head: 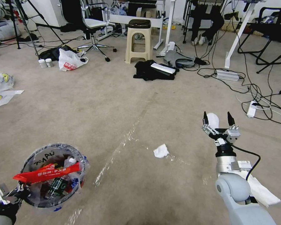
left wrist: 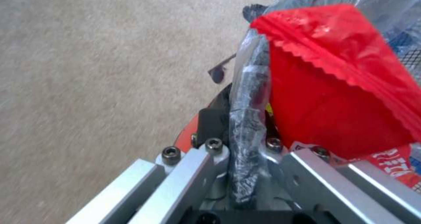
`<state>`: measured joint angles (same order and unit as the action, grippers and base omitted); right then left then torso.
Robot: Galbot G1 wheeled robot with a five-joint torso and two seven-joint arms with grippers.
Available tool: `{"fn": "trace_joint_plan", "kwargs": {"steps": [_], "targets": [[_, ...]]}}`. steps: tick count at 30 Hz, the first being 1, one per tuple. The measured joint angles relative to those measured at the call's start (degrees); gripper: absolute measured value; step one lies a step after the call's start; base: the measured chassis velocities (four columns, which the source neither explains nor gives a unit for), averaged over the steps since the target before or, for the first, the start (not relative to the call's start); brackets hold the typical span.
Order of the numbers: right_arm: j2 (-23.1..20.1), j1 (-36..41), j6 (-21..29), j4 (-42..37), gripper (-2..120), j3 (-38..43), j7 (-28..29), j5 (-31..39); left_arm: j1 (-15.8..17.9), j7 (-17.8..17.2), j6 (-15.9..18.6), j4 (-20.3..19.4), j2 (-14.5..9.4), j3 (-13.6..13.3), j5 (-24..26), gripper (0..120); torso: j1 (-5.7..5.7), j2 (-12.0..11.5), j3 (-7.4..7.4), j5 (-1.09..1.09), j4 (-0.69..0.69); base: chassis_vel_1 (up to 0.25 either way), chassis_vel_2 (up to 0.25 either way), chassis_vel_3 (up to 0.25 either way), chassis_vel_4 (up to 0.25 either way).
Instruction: Pick up the trash bin and place the garbage on the floor into it.
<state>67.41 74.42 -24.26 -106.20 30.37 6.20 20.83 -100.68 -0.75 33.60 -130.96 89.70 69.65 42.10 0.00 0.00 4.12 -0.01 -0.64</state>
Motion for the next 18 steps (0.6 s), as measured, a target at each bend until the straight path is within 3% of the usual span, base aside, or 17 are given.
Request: {"fn": "trace_joint_plan", "kwargs": {"steps": [12,18], "targets": [[0.2,-0.2,-0.2,0.2,100,-0.5,-0.2,0.0,-0.2,0.0,0.0,0.0,-0.1,0.0,0.0,1,0.0,0.0,0.0,0.0,-0.01,-0.149,0.15,0.146,-0.146],[-0.1,-0.2,-0.4,0.3,100,-0.6,-0.6,0.3,0.0,0.0,0.0,0.1,-0.2,0.0,0.0,1,0.0,0.0,0.0,0.01,0.0,-0.027,0.037,0.041,-0.02]]}}
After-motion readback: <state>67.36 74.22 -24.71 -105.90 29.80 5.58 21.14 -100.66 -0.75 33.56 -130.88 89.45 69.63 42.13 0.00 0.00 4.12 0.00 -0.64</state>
